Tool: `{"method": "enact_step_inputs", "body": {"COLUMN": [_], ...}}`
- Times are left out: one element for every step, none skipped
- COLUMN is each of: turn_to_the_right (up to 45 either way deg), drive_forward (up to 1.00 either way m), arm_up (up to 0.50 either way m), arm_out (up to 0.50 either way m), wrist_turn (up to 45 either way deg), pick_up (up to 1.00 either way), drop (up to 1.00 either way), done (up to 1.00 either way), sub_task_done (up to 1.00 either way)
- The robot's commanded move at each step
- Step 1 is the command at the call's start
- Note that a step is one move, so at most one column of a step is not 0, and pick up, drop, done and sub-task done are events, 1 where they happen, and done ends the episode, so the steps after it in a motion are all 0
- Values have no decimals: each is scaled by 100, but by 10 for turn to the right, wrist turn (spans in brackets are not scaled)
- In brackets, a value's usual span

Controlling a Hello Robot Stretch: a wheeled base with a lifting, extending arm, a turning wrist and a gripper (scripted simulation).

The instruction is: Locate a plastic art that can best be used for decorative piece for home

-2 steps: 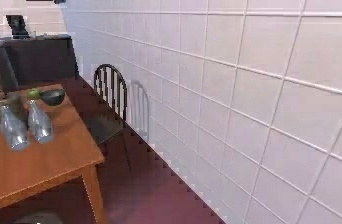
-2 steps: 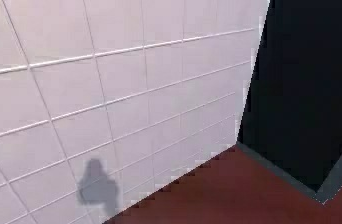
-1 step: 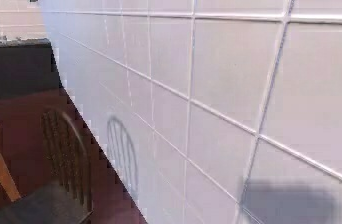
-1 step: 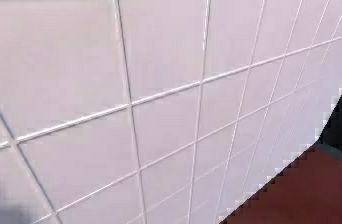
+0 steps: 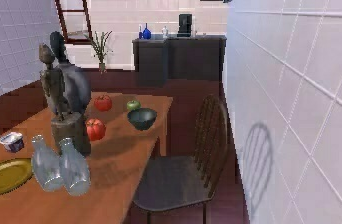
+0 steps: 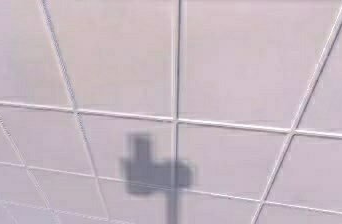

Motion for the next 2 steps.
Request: {"method": "enact_step_inputs", "body": {"turn_to_the_right": [-270,0], "drive_forward": [0,0], "arm_up": [0,0], "arm_out": [0,0], "wrist_turn": [0,0], "pick_up": [0,0], "drop": [0,0], "done": [0,100], "sub_task_done": [0,0]}}
